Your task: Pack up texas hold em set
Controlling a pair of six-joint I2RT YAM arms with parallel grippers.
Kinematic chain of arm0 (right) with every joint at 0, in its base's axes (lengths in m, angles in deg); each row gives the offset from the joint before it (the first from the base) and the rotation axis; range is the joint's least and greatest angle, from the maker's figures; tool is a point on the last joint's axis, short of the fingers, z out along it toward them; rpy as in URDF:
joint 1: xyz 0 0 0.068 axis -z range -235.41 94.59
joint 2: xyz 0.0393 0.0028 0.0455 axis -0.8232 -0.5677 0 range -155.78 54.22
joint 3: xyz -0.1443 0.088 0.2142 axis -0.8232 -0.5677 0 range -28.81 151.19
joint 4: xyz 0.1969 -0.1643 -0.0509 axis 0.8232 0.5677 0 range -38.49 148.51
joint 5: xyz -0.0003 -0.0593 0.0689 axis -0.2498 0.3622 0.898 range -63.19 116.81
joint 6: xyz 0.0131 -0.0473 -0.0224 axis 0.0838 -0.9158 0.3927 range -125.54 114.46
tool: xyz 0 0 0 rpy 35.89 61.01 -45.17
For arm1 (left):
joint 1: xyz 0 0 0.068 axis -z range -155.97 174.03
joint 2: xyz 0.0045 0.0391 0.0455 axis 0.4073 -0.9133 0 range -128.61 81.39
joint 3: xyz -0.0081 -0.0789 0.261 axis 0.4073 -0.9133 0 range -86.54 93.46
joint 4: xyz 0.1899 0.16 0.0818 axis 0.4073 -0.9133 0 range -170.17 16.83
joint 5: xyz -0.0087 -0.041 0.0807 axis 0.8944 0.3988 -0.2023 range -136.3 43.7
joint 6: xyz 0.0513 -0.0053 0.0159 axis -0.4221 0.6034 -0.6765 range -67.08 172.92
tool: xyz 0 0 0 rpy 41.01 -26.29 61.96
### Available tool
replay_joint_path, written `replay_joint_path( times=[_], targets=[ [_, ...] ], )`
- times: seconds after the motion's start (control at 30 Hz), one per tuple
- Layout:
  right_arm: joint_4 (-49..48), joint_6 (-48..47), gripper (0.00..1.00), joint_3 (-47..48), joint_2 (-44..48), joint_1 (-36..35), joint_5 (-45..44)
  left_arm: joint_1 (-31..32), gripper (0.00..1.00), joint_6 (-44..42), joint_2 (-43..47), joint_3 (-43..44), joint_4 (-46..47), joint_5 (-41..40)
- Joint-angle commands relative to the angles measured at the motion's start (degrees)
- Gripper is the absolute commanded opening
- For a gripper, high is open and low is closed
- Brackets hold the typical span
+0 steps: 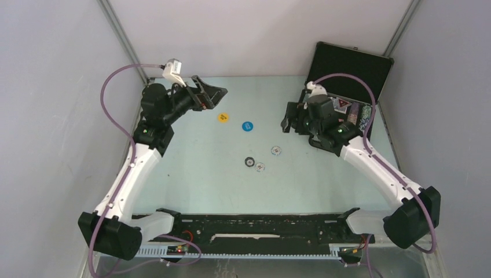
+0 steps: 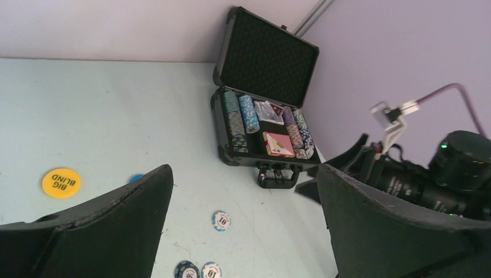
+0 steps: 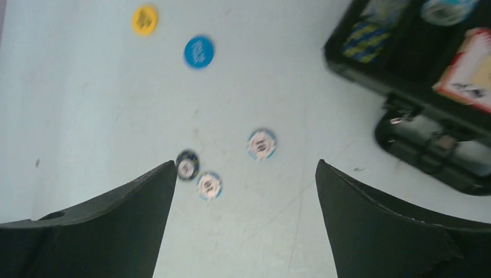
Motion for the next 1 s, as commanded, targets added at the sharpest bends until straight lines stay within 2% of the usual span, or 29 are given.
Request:
replay_joint_path(
  times=[0.0, 0.07, 0.17, 0.3, 0.43, 0.67, 0.97],
  targets=[
    [-3.1, -1.0, 1.0, -4.4, 0.6, -0.9, 12.9, 2.2, 1.0, -4.2, 4.4, -2.1, 1.5, -6.3],
    [-5.3, 0.4, 1.0, -6.9, 0.7, -3.0, 14.2, 2.5, 1.0, -5.2, 6.1, -2.9, 1.6, -9.3],
    [-5.6, 1.2, 1.0, -8.2, -0.4, -8.2, 8.1, 2.6, 1.0, -6.6, 7.9, -3.8, 1.4, -13.4],
    [-6.8, 0.0, 1.0, -8.0, -5.1, -13.9, 6.5, 2.6, 1.0, -6.9, 8.1, -3.4, -2.9, -18.6],
    [-7.3, 0.0, 1.0, -6.4, -10.5, -16.0, 6.9, 2.2, 1.0, -7.5, 7.2, -2.0, -5.7, -18.8],
    [-5.4, -0.8, 0.99, 2.3, -20.6, -16.8, 7.4, 0.6, 1.0, -6.5, 6.7, -1.6, -5.6, -15.7],
    [0.5, 1.4, 1.0, 21.8, -38.8, -15.5, -1.1, -0.6, 1.0, -4.7, 6.8, -1.9, -4.6, -12.6]
  ],
)
